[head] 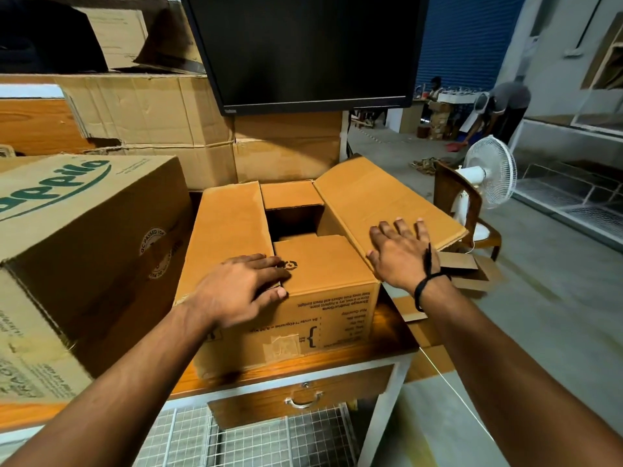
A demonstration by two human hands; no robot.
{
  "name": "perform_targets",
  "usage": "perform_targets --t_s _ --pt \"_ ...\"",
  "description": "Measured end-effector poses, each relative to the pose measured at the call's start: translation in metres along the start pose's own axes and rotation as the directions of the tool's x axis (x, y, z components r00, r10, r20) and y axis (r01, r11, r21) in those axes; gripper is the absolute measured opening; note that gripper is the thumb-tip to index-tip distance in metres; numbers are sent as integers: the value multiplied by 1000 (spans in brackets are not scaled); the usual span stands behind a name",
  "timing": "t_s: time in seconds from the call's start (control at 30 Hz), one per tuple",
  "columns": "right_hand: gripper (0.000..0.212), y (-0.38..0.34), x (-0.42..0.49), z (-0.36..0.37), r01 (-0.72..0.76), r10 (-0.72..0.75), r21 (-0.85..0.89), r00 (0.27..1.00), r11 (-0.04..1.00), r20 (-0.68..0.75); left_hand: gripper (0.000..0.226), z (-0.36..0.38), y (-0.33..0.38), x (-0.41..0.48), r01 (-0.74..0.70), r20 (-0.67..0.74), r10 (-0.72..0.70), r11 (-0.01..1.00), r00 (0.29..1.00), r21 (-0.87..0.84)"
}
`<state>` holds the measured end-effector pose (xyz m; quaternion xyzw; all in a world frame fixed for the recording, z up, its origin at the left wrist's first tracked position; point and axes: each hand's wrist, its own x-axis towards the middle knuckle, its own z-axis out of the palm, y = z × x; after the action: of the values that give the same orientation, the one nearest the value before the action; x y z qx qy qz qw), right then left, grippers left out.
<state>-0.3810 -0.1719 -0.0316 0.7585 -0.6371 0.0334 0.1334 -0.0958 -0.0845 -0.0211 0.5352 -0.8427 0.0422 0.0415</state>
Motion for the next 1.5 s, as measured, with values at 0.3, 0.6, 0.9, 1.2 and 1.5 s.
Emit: perform_targets --t_s 0.3,0.6,0.9,1.2,1.5 --pt "62 -30 20 5 138 -153 117 980 984 130 81 -4 9 31 47 149 -30 993 988 -111" --pt "63 -18 17 26 -103 -165 639 924 763 346 83 13 15 42 69 252 -43 993 967 -99" --pt "54 -51 22 0 214 -272 286 946 934 179 83 2 21 38 86 202 -92 996 975 38" --pt "63 -139 15 -20 450 -559 430 812 783 169 40 -58 -18 11 266 -228 -248 963 942 51" --pt "74 -176 11 -31 501 -588 393 797 772 140 27 -115 -56 -41 595 -173 -593 654 786 467"
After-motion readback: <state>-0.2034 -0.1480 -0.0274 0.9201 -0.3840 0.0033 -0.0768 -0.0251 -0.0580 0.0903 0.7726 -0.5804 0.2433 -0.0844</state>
